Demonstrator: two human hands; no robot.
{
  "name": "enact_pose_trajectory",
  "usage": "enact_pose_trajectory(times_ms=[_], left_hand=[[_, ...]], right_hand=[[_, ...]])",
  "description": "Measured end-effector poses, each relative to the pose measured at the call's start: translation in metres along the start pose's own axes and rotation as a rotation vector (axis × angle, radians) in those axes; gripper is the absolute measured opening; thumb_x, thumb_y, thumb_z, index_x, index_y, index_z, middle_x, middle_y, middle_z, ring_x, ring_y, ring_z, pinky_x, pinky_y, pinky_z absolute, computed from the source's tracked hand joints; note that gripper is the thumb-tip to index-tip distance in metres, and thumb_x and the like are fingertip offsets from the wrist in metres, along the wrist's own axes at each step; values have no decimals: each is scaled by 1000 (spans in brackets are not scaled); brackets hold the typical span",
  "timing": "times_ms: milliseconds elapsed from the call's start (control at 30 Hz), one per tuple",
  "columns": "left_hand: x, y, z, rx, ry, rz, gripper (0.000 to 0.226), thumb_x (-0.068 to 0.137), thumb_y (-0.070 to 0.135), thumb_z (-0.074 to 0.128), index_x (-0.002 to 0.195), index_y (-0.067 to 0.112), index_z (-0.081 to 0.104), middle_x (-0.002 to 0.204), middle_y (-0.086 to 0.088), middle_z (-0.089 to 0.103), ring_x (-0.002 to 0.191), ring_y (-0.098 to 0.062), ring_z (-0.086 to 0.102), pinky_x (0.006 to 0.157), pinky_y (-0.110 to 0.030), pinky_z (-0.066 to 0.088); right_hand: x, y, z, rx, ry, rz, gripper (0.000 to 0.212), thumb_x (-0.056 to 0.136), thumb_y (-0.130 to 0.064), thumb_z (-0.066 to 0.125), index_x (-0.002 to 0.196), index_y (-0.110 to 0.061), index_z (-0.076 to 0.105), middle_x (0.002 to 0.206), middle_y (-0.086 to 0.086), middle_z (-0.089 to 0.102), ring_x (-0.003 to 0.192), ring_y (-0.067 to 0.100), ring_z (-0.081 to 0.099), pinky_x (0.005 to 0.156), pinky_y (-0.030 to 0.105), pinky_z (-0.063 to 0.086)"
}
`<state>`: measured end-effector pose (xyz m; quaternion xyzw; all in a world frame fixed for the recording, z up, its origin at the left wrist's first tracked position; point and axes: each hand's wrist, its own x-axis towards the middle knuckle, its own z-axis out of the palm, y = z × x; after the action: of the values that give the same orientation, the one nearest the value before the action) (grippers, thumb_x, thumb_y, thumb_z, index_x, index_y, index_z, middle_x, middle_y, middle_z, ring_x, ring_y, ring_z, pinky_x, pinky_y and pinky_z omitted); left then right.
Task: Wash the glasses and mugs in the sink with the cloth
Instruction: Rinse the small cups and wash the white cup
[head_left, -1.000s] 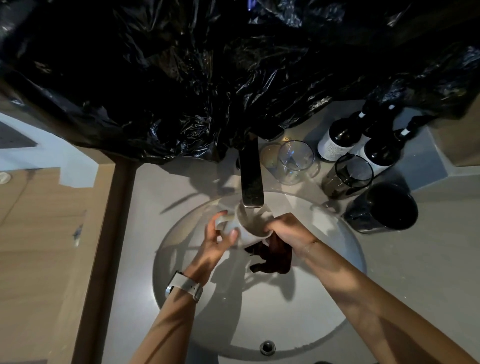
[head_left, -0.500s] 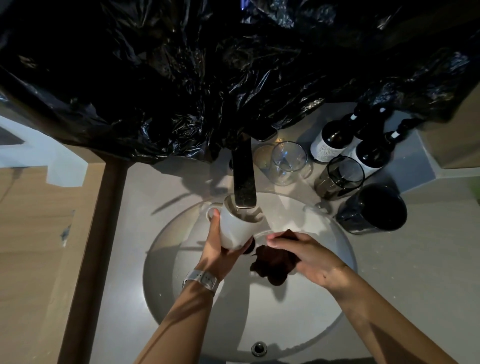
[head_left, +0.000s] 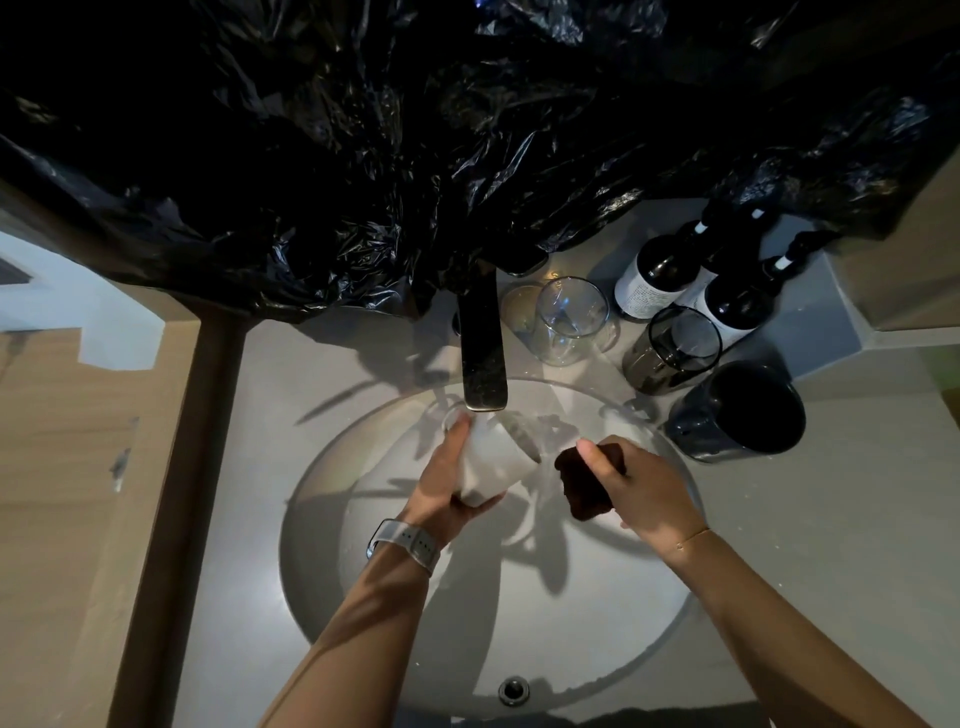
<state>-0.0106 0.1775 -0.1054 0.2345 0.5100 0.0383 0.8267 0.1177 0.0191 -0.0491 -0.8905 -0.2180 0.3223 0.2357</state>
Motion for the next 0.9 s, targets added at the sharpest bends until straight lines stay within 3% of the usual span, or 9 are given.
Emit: enact_pose_trajectory(times_ms=[133, 267, 400, 467, 600, 700, 733, 833, 900], left_hand=[[1, -1, -4, 23, 35, -14, 42, 88, 56, 61, 112, 21, 62, 112, -11, 69, 116, -35, 62, 100, -56, 48], [-7, -4, -13, 69, 85, -16, 39, 86, 58, 64, 109, 26, 62, 118, -11, 66, 110, -32, 64, 96, -52, 53], [-19, -11, -20, 72, 83, -43, 45, 85, 63, 61, 114, 29, 63, 119, -8, 68, 108, -26, 64, 88, -45, 56], [-20, -13, -20, 80, 83, -46, 44, 86, 64, 57, 113, 29, 64, 113, -6, 69, 103, -22, 64, 87, -41, 55], [-25, -16, -11, 171, 62, -1, 32, 95, 55, 52, 95, 25, 63, 92, -1, 63, 85, -18, 62, 83, -39, 54], [-31, -18, -6, 192, 34, -12, 29, 97, 48, 53, 94, 22, 64, 89, -4, 68, 68, -16, 70, 60, -28, 56], [-31, -18, -7, 206, 26, -20, 30, 96, 50, 53, 98, 23, 65, 90, -3, 69, 69, -15, 71, 60, -26, 55], [-31, -20, -9, 175, 39, -66, 26, 96, 49, 52, 98, 26, 65, 92, 0, 70, 85, -18, 65, 72, -31, 51], [-28, -21, -11, 140, 34, -83, 21, 98, 47, 52, 96, 31, 65, 89, 7, 72, 87, -16, 64, 78, -34, 48]], right_hand=[[8, 3, -7, 284, 57, -86, 4, 87, -13, 68, 90, -16, 67, 85, -1, 66, 82, 13, 60, 70, 9, 42], [5, -11, -4, 496, 13, -135, 26, 76, 11, 65, 77, -15, 64, 90, 1, 65, 82, 9, 58, 69, 6, 42], [2, -24, 14, 533, 42, -261, 19, 65, -1, 62, 69, -18, 54, 101, 13, 63, 97, 23, 59, 83, 24, 45], [-1, -25, 26, 523, 19, -317, 22, 65, -3, 63, 69, -19, 48, 93, 17, 63, 89, 29, 60, 81, 35, 45], [-7, -27, 40, 561, -34, -310, 32, 64, -3, 69, 74, -20, 43, 79, 13, 59, 73, 18, 54, 71, 31, 43], [-7, -28, 40, 713, -179, -240, 52, 70, 5, 78, 106, -21, 51, 91, -1, 60, 86, 14, 62, 78, 25, 50], [-8, -29, 38, 745, -199, -252, 51, 73, 9, 75, 112, -17, 54, 94, 0, 63, 89, 17, 64, 80, 26, 53], [-9, -37, 31, 595, -90, -449, 30, 73, 7, 67, 92, -15, 70, 94, 5, 65, 96, 18, 62, 86, 29, 50], [-8, -40, 37, 449, -88, -550, 28, 71, 3, 67, 83, -22, 72, 110, -4, 60, 116, 15, 51, 100, 22, 36]])
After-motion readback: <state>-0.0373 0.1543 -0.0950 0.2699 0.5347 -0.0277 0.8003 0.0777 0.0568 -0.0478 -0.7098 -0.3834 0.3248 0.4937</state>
